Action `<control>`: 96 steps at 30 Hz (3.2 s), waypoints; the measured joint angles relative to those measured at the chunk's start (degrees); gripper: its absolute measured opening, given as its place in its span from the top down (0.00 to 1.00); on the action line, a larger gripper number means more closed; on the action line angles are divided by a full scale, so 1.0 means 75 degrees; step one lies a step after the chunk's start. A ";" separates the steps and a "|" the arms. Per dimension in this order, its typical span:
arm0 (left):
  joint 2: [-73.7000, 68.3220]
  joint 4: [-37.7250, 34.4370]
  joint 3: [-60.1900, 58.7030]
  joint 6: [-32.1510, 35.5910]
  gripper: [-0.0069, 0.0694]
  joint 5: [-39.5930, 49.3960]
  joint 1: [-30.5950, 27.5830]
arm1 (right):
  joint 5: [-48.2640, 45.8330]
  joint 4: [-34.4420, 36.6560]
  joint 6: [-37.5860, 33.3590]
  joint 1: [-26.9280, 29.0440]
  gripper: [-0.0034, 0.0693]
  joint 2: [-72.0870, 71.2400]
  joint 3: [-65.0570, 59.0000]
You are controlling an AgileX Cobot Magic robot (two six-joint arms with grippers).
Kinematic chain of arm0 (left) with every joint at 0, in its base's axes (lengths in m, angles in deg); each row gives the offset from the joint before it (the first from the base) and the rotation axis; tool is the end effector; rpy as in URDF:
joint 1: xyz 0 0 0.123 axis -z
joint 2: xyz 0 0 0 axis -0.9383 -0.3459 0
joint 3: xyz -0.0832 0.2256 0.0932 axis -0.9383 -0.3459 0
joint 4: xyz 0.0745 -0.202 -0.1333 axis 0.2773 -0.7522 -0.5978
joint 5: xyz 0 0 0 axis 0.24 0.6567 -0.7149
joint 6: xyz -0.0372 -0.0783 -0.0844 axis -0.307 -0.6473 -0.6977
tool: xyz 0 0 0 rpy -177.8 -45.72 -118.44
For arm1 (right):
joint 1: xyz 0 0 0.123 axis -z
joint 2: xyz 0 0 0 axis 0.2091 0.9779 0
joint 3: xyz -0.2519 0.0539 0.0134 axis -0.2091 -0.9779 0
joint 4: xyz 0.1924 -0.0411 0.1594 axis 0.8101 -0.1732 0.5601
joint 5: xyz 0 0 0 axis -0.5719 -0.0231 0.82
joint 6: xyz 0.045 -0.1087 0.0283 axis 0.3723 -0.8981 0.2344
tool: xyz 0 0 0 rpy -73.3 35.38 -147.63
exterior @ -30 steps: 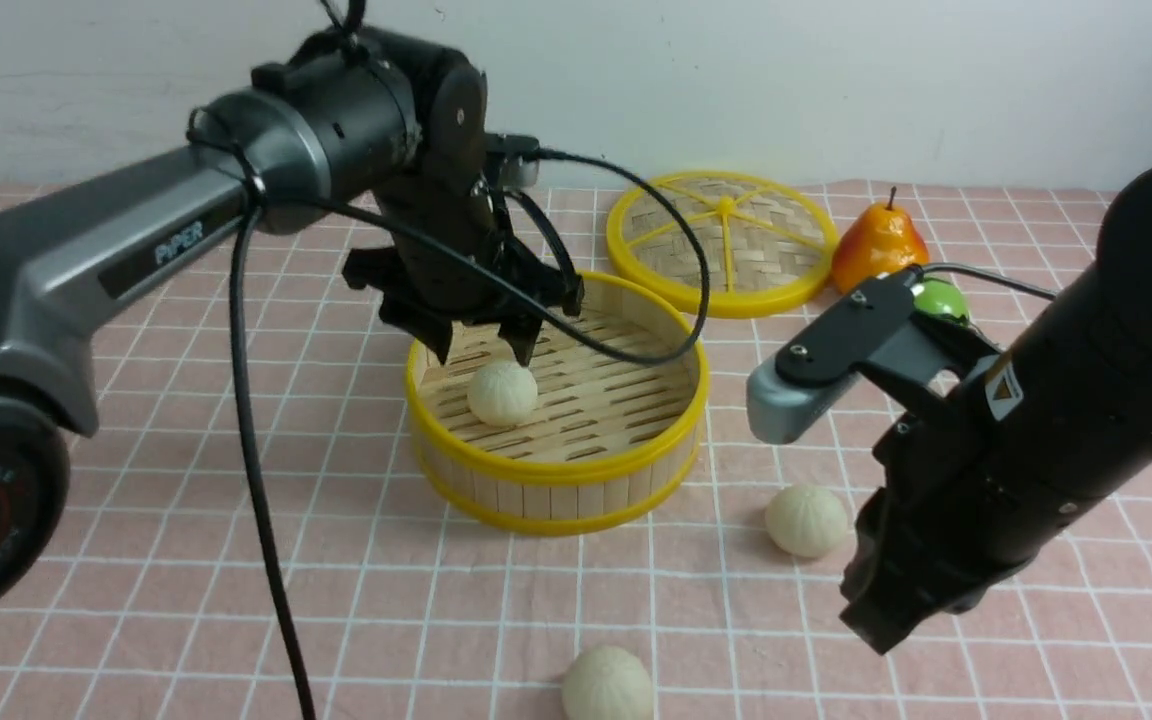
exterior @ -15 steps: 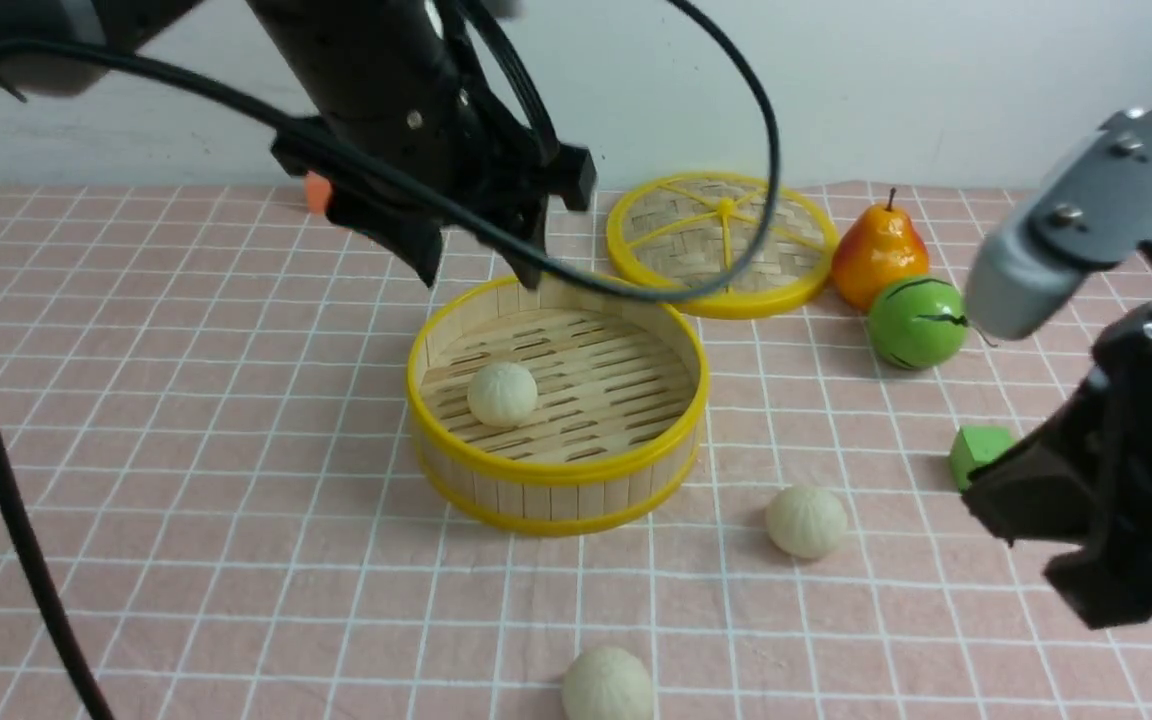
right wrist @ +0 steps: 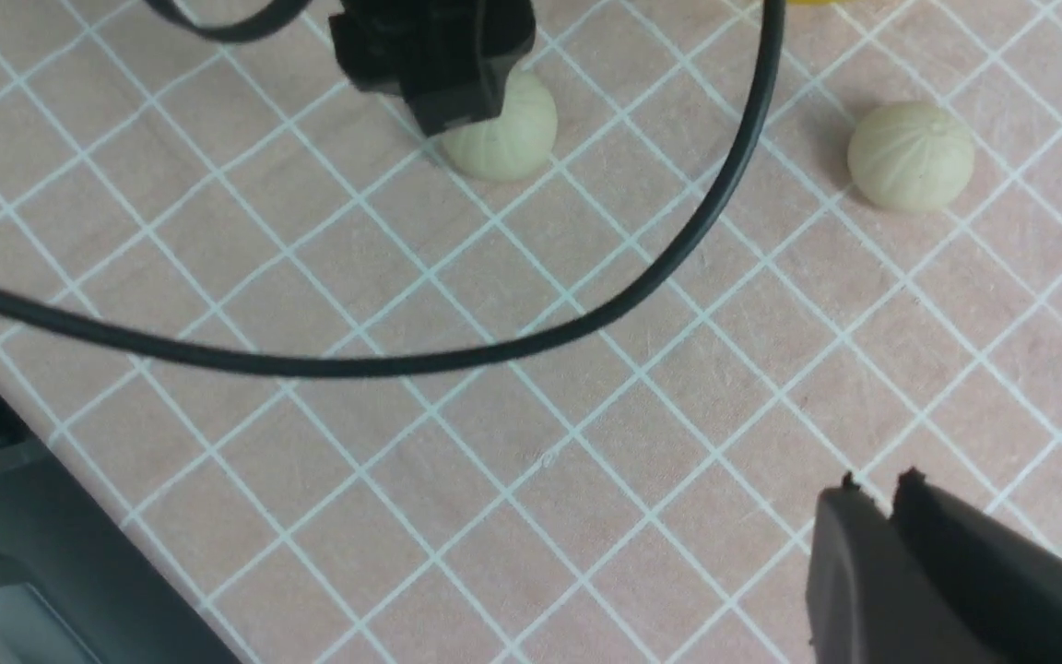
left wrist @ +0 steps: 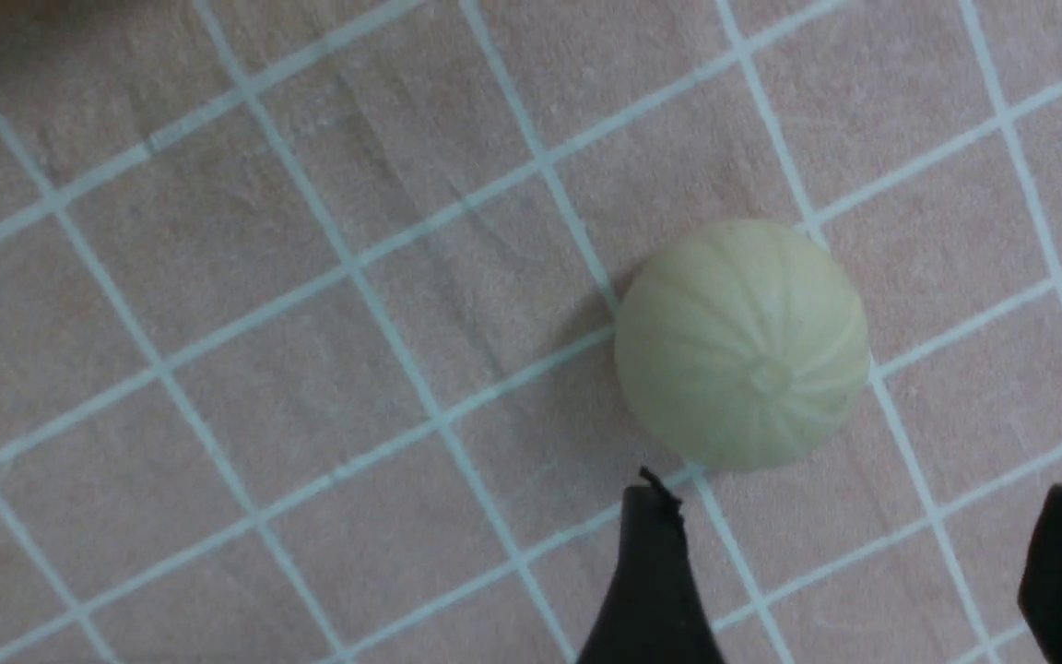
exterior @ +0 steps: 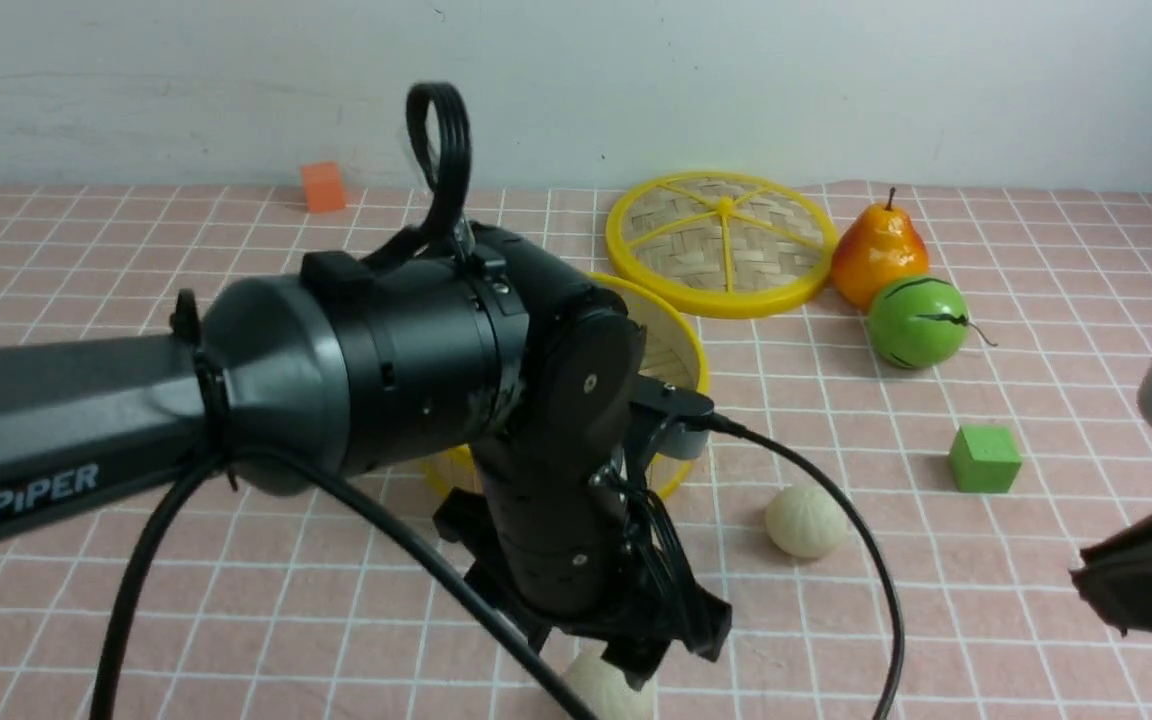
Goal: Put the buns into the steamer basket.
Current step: Use the left arm to grab a steamed stuffed bun, then use the left arm to put the steamed stuffed bun into the steamer, then use the right arm to grab a steamed stuffed bun
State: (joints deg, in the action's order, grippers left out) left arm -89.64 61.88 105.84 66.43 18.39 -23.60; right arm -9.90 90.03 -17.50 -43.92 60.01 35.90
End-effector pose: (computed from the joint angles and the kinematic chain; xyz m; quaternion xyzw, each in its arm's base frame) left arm 0.2541 -0.2677 0.1798 0.2382 0.9611 -0.0819 0.1136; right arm 0.1604 0.1180 0.3212 -0.3558 0.8791 0.1194 0.2937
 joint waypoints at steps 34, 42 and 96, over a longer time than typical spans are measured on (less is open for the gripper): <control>-0.0871 0.2173 0.3276 -0.0207 0.91 0.0847 -0.0357 | 0.1223 -0.0397 0.0925 0.0000 0.83 0.0000 -0.0857; -0.1939 0.1453 0.4169 -0.0157 0.90 0.0503 -0.1660 | 0.0983 -0.1626 0.2388 0.0000 0.82 0.0009 -0.0615; 0.6519 0.1095 -0.1069 -0.0177 0.86 0.2397 -0.1805 | 0.2628 -0.1094 0.2500 0.1105 0.28 0.7357 0.2580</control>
State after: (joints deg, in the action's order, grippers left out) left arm -40.75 70.09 97.82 65.11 36.36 -37.14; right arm 9.81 81.83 1.25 -35.63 115.19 55.25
